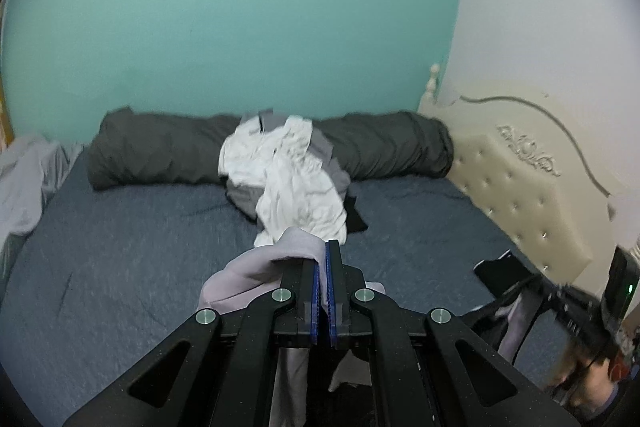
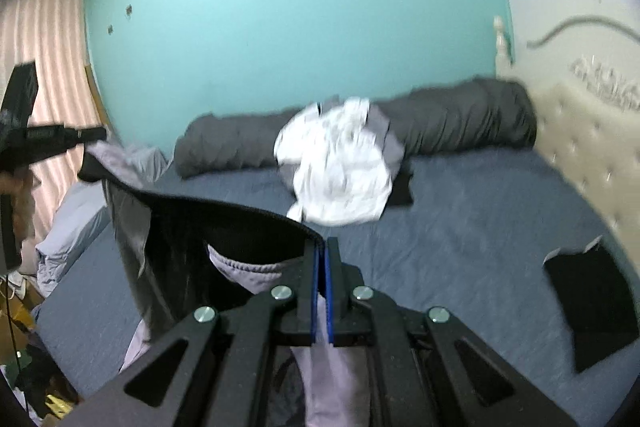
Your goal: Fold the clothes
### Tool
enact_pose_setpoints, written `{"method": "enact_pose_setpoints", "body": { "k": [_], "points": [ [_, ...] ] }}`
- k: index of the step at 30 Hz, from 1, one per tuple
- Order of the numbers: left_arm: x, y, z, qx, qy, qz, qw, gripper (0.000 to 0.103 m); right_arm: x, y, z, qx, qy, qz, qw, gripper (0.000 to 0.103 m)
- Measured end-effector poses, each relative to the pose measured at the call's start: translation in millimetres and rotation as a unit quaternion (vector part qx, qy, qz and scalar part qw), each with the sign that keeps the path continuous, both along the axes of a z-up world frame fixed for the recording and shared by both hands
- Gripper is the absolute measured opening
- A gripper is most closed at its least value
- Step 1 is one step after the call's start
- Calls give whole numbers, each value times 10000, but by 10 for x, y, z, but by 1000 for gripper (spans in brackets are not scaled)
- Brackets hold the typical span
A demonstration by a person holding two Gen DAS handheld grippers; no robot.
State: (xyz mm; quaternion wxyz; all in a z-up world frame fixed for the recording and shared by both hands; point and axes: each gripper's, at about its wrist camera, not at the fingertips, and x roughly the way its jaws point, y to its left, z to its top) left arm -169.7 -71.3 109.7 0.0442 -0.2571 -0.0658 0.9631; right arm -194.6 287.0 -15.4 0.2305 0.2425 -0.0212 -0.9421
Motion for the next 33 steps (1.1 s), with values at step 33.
{"method": "enact_pose_setpoints", "body": {
  "k": [33],
  "points": [
    [2069, 514, 2091, -520, 2264, -242, 9724, 3, 1273, 403, 2778, 67, 2722, 178, 9621, 2]
  ]
}}
